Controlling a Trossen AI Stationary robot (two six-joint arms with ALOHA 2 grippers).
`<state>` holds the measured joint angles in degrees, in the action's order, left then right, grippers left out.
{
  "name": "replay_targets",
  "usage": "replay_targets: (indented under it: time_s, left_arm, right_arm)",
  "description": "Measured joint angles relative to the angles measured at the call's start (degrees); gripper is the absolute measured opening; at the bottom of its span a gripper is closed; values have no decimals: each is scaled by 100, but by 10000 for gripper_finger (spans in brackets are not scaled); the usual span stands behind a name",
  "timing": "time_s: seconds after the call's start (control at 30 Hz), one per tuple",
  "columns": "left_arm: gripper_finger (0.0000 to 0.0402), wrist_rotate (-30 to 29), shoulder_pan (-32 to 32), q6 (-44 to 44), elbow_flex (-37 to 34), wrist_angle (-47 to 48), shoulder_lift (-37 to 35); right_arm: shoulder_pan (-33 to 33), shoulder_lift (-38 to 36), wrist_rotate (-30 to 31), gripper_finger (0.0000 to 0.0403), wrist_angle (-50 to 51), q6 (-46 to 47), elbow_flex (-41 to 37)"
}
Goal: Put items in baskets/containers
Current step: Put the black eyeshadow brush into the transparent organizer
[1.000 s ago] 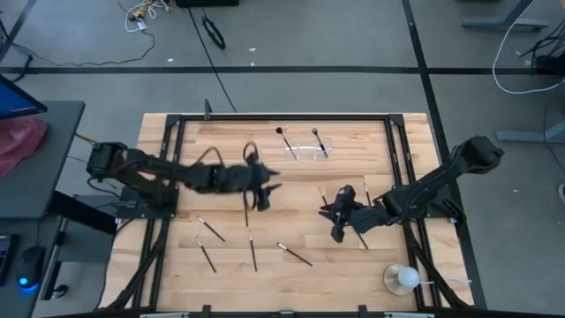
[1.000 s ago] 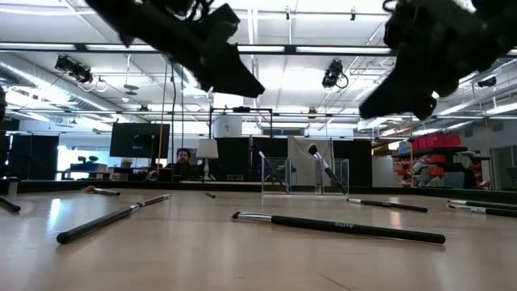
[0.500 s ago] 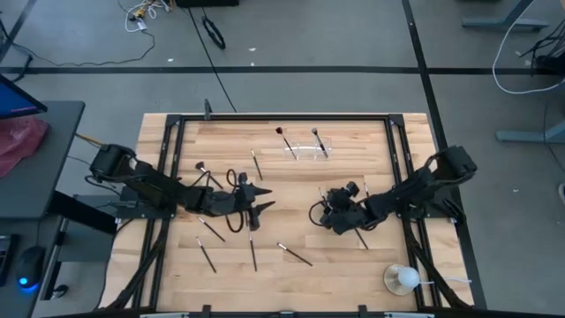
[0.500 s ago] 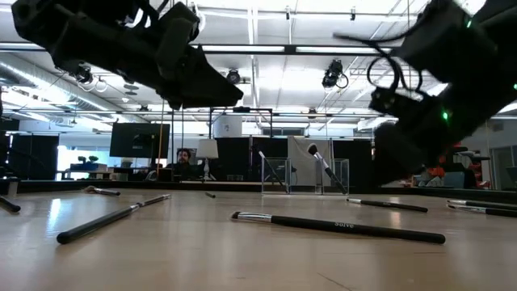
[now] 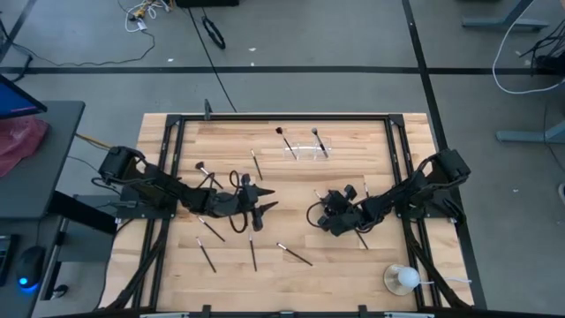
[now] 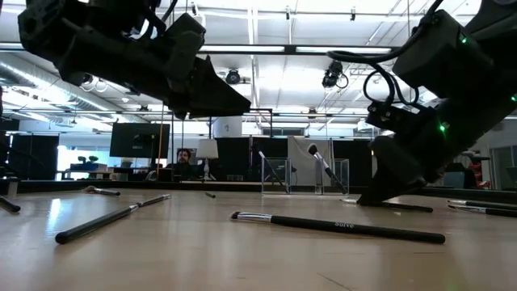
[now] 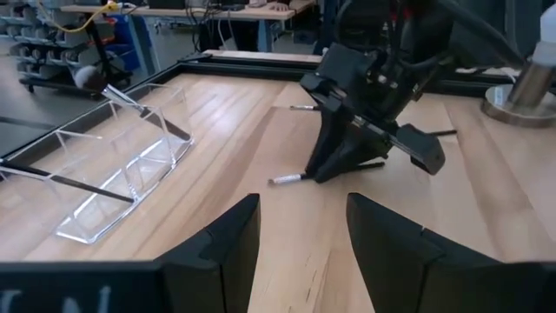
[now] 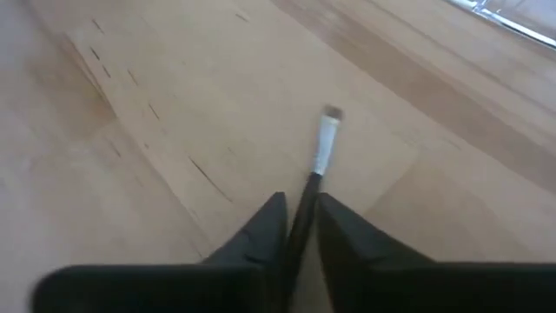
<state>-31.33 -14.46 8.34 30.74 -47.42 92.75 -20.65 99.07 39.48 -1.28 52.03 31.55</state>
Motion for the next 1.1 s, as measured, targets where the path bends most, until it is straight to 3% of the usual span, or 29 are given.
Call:
replay_targets:
  time_s: [0.13,0.47,0.67,0.87,1.1]
  left_arm:
    - [179,2,20,-5,0,-34,0]
    - [179,5,40,-3,0,-37,0]
    - [179,7,41,-8,0,-63,-2]
    - [179,264,41,-142,0,-212,-4]
    - [179,982,36,-664,4,-839,-7]
  right_arm:
    - [3,2,13,11,-65,-30,-11]
    - [-6,17,233,5,-990,-589,-50]
    - [-90,-417,371,5,-1464,-1154,-48]
    - [-442,-1114,586,5,-2151,-2175,-42]
    - [-950,-1346,367,5,-4059,-4160,-37]
